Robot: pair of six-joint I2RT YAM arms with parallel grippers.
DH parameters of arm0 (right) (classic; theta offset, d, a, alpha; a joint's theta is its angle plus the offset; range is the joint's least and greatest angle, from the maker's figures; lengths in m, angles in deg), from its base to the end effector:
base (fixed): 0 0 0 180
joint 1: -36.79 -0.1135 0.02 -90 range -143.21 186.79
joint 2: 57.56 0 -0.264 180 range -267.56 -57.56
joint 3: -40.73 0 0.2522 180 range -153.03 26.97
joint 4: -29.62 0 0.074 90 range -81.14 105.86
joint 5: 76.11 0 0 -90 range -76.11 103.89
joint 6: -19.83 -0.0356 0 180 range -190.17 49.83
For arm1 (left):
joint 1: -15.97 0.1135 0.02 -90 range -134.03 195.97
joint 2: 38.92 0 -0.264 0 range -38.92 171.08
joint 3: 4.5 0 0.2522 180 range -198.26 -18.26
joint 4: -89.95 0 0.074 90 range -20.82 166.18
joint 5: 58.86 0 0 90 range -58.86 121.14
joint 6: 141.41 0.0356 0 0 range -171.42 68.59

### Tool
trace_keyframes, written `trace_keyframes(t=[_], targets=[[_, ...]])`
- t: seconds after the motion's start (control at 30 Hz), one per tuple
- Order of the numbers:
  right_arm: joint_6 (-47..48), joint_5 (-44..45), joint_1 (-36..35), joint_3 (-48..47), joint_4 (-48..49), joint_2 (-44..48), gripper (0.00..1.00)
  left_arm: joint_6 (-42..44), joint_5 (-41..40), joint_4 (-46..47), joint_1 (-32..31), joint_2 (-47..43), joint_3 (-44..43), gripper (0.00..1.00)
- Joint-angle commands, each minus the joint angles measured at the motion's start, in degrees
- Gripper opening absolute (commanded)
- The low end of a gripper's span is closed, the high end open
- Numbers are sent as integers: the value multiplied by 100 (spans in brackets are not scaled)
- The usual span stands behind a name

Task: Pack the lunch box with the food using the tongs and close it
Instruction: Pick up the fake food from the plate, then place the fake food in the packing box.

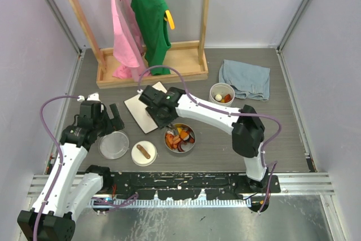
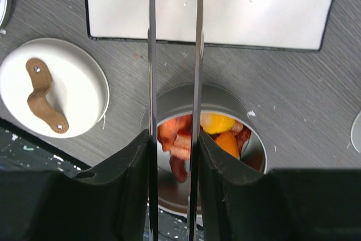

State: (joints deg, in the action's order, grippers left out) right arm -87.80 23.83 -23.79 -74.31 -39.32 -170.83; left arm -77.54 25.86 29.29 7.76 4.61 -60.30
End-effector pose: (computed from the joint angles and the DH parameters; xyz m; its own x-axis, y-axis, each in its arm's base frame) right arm 0.2110 0.3617 0.2633 -0.6814 -0.6009 -0.4180 -0.6492 0.7599 -0.0341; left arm 0.1467 -0.0179 0.2671 -0.7004 -0.3420 -0.6265 -0.2525 0.9397 -0.2307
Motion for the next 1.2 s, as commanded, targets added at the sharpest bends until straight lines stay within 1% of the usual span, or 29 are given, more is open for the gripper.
trace_keyframes(t=[0.0,0.4,0.77,0.93,1.17], targets=[[-214,167,11,254,209,869,37,38,-10,268,23,-35,-23,98],[-570,55,15,1340,88,2254,38,29,-4,269,21,-59,-23,98],[-1026,-615,14,2823,25,3846,39,29,10,269,22,-73,-23,98],[-1097,-972,14,3177,60,4172,39,29,16,262,21,-73,-23,98],[-1030,-1287,19,3416,96,4131,40,29,22,258,21,-46,-23,98]])
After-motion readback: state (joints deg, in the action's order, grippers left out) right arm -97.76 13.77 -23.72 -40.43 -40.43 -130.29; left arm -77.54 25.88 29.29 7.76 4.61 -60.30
